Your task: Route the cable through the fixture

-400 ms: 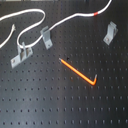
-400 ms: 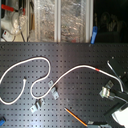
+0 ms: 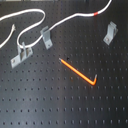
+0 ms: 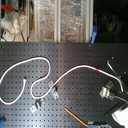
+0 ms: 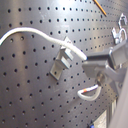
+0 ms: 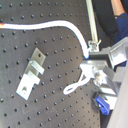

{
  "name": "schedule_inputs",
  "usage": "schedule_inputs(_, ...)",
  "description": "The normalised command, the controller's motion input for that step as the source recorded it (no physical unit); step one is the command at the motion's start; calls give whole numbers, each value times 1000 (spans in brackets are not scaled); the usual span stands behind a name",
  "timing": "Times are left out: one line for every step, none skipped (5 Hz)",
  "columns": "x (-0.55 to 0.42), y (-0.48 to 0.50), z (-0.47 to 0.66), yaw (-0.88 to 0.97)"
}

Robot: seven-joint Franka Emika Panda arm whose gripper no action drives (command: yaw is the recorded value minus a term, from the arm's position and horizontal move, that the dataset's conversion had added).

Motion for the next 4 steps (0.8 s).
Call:
schedule_inputs(-189, 310, 479, 14)
schedule_inputs(-71, 131, 499, 0)
schedule_inputs(-15, 43, 208, -54)
schedule_inputs(-51, -31, 128, -83)
